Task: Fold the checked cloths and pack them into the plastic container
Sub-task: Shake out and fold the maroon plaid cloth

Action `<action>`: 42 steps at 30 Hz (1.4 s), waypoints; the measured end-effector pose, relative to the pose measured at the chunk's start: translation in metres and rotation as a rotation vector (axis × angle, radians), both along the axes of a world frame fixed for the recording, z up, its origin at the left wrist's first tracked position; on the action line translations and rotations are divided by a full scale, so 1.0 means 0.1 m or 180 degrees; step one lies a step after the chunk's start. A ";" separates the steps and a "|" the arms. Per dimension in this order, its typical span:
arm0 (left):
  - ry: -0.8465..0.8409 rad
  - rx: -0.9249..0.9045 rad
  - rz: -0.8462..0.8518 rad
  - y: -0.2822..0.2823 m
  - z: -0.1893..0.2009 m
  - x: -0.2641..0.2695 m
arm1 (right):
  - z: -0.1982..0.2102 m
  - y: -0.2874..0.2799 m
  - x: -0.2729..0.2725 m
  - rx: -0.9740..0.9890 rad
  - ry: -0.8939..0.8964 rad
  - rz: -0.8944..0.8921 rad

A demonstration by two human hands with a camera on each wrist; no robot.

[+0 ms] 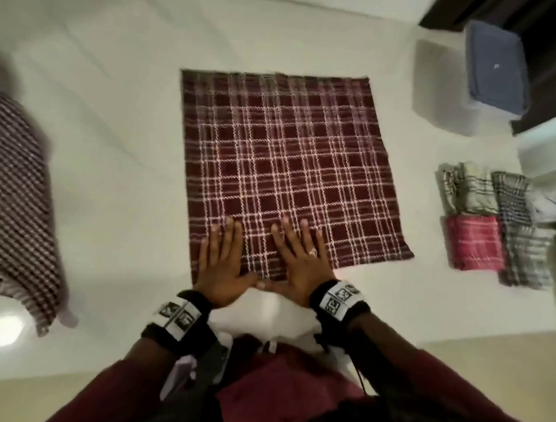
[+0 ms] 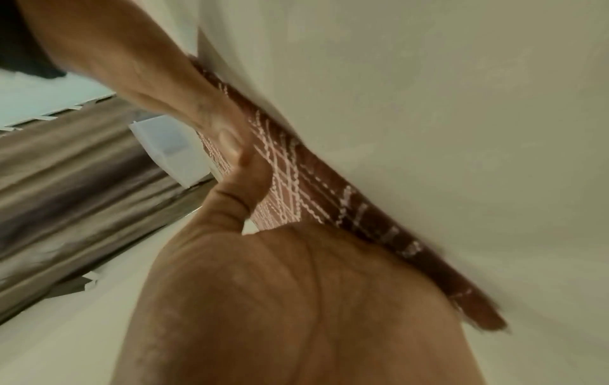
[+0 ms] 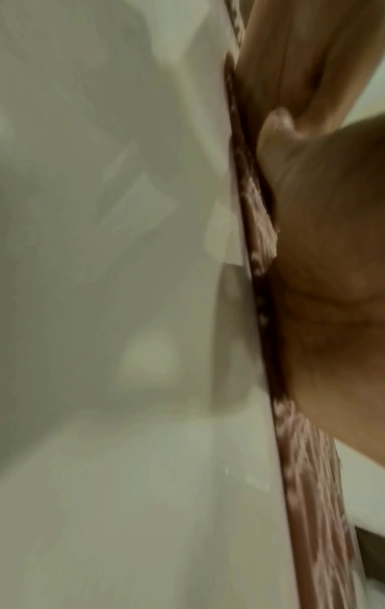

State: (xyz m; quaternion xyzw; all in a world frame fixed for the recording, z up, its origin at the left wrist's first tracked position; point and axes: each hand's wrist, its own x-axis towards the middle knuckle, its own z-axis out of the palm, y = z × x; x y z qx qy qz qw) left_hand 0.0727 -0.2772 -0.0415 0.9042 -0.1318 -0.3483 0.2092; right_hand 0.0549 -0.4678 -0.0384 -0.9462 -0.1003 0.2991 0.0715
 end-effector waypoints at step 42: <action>-0.1656 0.0015 0.1170 0.07 0.64 -1.58 | 0.16 -1.49 -1.49 0.1094 -0.2598 -0.0877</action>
